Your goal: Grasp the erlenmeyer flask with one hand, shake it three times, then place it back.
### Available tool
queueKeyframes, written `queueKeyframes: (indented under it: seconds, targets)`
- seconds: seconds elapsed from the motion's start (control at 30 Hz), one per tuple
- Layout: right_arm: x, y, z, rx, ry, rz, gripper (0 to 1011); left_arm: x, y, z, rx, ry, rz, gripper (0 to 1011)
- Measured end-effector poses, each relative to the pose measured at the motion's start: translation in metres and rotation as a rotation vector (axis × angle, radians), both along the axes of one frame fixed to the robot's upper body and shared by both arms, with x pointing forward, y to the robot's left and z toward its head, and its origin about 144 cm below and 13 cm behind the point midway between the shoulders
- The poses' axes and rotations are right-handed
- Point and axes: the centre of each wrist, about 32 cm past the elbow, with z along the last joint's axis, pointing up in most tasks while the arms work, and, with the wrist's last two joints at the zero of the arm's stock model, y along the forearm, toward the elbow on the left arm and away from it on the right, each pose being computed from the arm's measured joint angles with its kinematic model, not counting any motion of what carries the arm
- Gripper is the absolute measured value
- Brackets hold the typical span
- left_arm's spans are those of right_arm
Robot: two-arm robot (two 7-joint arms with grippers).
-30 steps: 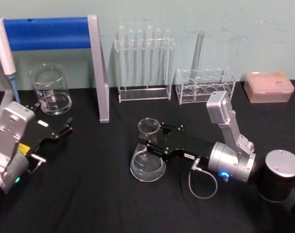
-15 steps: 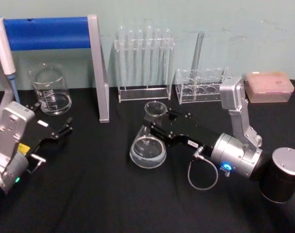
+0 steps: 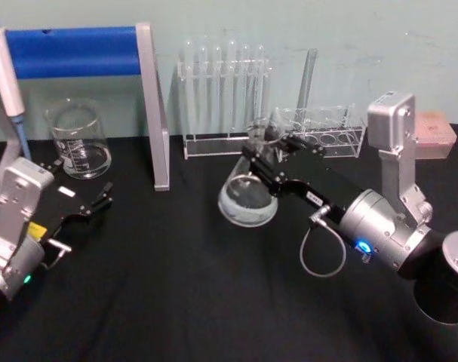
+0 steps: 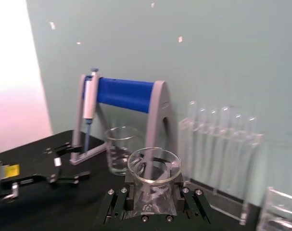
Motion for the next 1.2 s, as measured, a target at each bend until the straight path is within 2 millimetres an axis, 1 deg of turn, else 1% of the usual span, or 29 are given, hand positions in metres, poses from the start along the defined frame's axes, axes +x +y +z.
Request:
queueKeyframes:
  seconds: [0.2,0.4,0.73,0.8,0.9,1.03,1.07,1.2]
  targets:
    - [-0.009,0.000,0.005,-0.018,-0.025,-0.099,448,0.000,0.000,0.000,0.000,0.000,0.000,1001]
    - [-0.011,-0.005,0.005,-0.015,-0.024,-0.180,448,0.000,0.000,0.000,0.000,0.000,0.000,1001]
    - [-0.014,-0.003,0.004,-0.014,-0.020,-0.207,448,0.000,0.000,0.000,0.000,0.000,0.000,1001]
    - [-0.013,-0.003,0.005,-0.016,-0.021,-0.194,448,0.000,0.000,0.000,0.000,0.000,0.000,1001]
    - [-0.011,0.000,0.005,-0.025,-0.024,-0.139,448,0.000,0.000,0.000,0.000,0.000,0.000,1001]
    - [-0.007,0.007,0.004,-0.044,-0.023,-0.024,448,0.000,0.000,0.000,0.000,0.000,0.000,1001]
    - [-0.007,0.007,0.004,-0.044,-0.023,-0.024,448,0.000,0.000,0.000,0.000,0.000,0.000,1001]
    - [-0.004,0.019,0.003,-0.067,-0.016,0.096,448,0.000,0.000,0.000,0.000,0.000,0.000,1001]
